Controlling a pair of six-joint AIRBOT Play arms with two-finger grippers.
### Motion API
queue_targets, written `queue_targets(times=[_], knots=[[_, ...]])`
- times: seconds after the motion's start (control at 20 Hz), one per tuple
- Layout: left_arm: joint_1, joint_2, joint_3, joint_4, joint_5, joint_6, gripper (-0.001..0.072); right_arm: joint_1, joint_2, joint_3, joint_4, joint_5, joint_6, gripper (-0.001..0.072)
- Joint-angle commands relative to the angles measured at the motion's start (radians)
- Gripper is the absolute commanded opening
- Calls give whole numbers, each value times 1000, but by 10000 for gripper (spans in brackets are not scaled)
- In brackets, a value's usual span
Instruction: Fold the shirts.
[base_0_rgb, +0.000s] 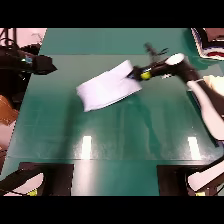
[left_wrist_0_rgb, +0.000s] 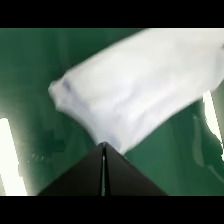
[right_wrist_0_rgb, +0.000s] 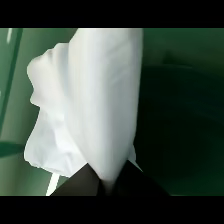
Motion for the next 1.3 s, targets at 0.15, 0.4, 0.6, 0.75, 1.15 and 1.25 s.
queue_targets(times=[0.15,0.4,0.6,0.75,1.15,1.25], knots=[[-159,0,0,-69,108,-9,30,-494,222,4,-192,40,46,16],[-232,0,-2,-94,235,-9,30,-792,253,4,-188,38,46,16],[-249,0,-3,-93,287,-9,30,-893,253,5,-116,-3,45,16],[-249,0,-3,-91,286,-9,30,-925,251,60,-34,-2,26,15],[-249,0,-3,-90,291,-8,31,-955,252,402,-42,244,27,15],[-249,0,-3,-91,297,-8,30,-982,272,403,-43,294,29,15]])
